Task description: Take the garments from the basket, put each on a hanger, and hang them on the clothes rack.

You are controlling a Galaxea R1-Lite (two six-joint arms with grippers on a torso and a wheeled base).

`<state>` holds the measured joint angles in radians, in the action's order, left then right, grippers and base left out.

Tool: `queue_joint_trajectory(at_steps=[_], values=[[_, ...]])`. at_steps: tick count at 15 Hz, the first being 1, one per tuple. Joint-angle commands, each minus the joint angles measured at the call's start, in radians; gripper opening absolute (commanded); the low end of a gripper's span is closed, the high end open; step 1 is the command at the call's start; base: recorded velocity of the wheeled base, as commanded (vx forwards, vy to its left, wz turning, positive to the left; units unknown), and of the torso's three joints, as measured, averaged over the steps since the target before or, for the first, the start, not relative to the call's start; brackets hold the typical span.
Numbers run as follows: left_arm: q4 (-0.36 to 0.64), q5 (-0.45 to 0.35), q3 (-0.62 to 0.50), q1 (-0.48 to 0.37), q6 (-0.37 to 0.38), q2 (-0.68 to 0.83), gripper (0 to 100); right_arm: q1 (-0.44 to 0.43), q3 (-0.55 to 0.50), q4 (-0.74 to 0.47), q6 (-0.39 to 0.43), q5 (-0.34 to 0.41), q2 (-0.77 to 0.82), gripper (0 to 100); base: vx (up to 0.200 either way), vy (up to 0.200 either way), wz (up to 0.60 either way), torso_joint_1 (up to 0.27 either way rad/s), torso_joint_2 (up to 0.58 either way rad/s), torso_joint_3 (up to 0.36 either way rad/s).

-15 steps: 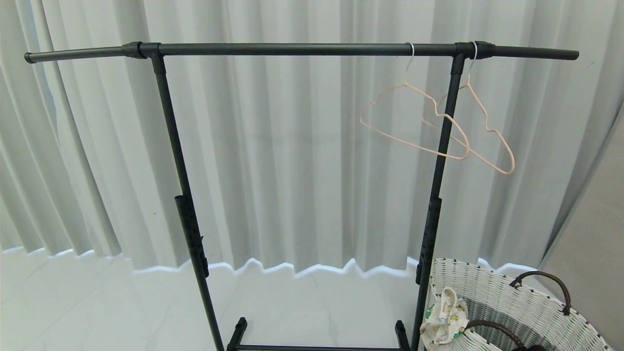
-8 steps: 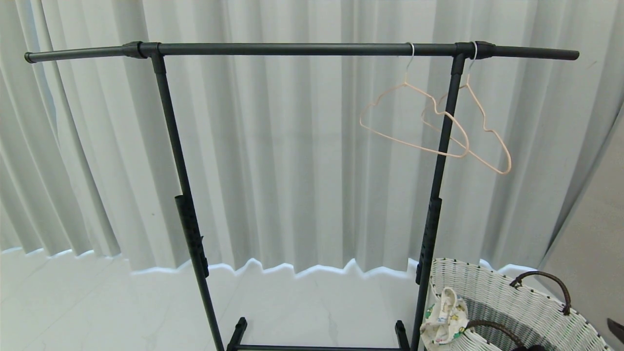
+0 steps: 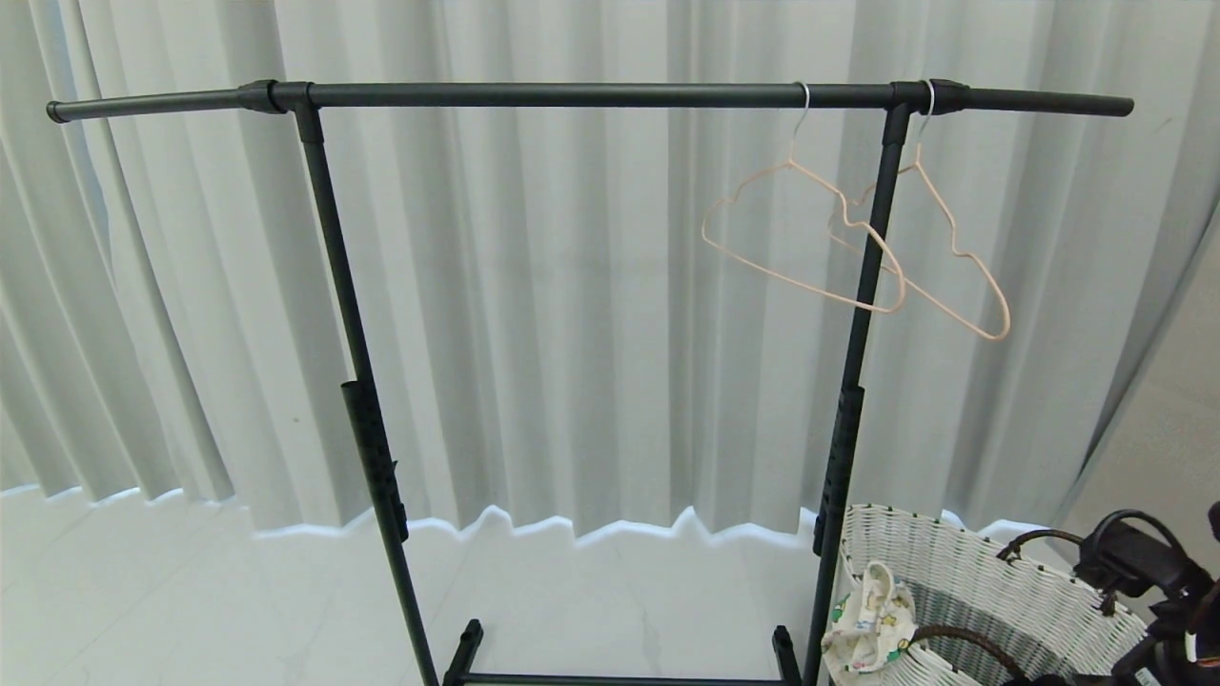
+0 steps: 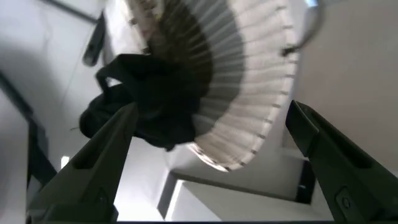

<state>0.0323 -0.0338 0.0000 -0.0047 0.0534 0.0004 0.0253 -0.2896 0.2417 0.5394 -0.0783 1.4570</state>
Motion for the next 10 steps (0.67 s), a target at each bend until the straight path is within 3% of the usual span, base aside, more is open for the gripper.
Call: queue_joint_trajectory(at_steps=[1, 5, 6, 10], values=[[0.0, 0.0, 0.0, 0.0, 0.0, 0.0, 100, -0.012, 0.069, 0.048, 0.004, 0.018, 0.151, 100, 0.0, 0.0, 0.0, 0.0, 0.0, 0.0], [0.0, 0.0, 0.0, 0.0, 0.0, 0.0, 100, -0.013, 0.175, 0.088, -0.013, 0.066, 0.167, 100, 0.0, 0.0, 0.0, 0.0, 0.0, 0.0], [-0.002, 0.002, 0.0, -0.001, -0.001, 0.0, 100, -0.012, 0.145, 0.125, -0.01, 0.106, 0.206, 100, 0.0, 0.0, 0.0, 0.0, 0.0, 0.0], [-0.002, 0.002, 0.0, 0.0, 0.0, 0.0, 100, 0.016, 0.035, 0.169, 0.06, 0.101, 0.289, 100, 0.0, 0.0, 0.0, 0.0, 0.0, 0.0]])
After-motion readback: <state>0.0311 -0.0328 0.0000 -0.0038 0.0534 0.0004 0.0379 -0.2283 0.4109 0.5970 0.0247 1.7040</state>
